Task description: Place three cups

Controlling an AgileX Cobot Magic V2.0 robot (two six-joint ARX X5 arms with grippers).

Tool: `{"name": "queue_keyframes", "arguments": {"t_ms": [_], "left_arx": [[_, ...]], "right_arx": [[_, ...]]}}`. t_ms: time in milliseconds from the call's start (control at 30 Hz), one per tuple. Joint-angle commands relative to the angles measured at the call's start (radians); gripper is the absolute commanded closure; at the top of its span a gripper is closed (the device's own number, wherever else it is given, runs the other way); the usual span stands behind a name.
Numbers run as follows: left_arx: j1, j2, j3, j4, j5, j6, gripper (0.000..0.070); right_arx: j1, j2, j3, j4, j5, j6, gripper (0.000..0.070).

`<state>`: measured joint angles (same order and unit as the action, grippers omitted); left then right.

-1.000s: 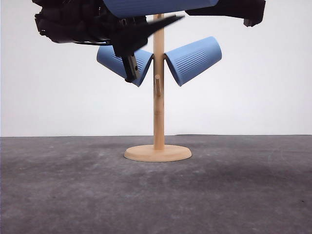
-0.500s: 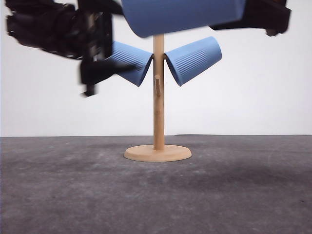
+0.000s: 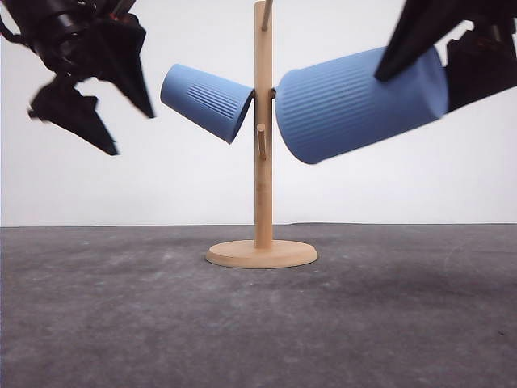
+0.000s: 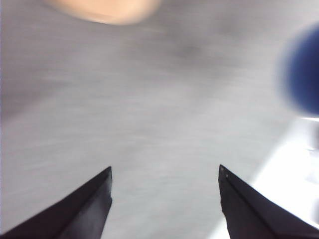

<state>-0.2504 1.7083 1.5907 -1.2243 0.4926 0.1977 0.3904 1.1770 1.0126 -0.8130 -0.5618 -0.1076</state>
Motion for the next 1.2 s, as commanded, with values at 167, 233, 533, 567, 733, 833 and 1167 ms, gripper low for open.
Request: {"name": "queue_keyframes", "arguments": {"t_ms": [167, 233, 533, 567, 733, 833, 1167], "left_arx": [[-0.004, -0.088, 0.087, -0.009, -0.395, -0.112, 0.0305], [-0.004, -0.127, 0.087, -0.015, -0.461, -0.128, 0.0305], [-0.004, -0.314, 0.085, -0.041, -0.567, -0.166, 0.0307], [-0.004, -0.331, 0.084, -0.045, -0.576, -0.167, 0.0307], [-0.004, -0.386, 0.077, -0.082, -0.590, -0.185, 0.0307], [-0.004, -0.411, 0.051, -0.093, -0.591, -0.188, 0.0307], [-0.005, -0.447, -0.021, -0.095, -0.590, -0.205, 0.0307]], "right_arx": [[0.072, 0.018, 0.011, 0.138, 0.115, 0.225, 0.0432], [0.083, 0.028, 0.011, 0.166, 0.118, 0.257, 0.0432], [0.100, 0.130, 0.041, 0.259, 0.152, 0.330, 0.0432], [0.100, 0.144, 0.050, 0.267, 0.153, 0.332, 0.0432], [0.102, 0.207, 0.109, 0.289, 0.151, 0.339, 0.0432], [0.104, 0.252, 0.161, 0.274, 0.152, 0.341, 0.0432], [0.104, 0.411, 0.345, 0.183, 0.177, 0.353, 0.0432]]}}
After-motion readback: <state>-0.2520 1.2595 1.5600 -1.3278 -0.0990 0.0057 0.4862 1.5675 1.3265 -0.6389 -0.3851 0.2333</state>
